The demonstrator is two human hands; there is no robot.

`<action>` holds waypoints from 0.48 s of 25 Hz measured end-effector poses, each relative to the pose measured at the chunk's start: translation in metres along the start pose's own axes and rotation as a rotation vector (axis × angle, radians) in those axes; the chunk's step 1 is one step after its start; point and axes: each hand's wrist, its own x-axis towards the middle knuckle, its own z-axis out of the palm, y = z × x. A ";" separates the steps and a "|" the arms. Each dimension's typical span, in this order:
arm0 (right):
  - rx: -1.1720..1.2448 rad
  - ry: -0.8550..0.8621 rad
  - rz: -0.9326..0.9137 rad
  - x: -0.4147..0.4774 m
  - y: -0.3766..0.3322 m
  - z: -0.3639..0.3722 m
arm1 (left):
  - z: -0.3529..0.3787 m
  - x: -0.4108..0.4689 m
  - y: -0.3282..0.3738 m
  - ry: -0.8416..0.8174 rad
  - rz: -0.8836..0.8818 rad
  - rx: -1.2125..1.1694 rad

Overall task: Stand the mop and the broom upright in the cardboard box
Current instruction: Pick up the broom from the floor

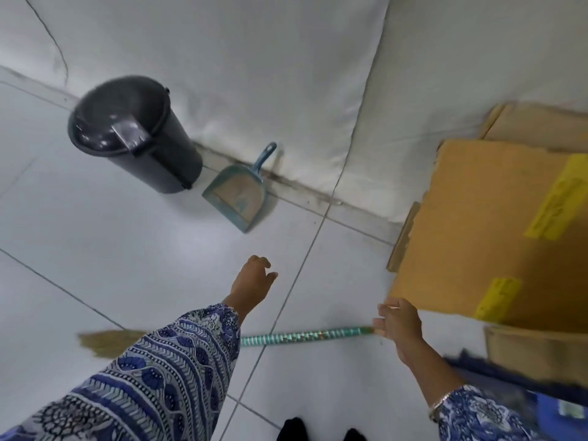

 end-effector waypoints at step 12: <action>0.393 0.054 0.370 0.174 0.188 0.122 | 0.225 0.072 -0.165 -0.271 0.069 0.409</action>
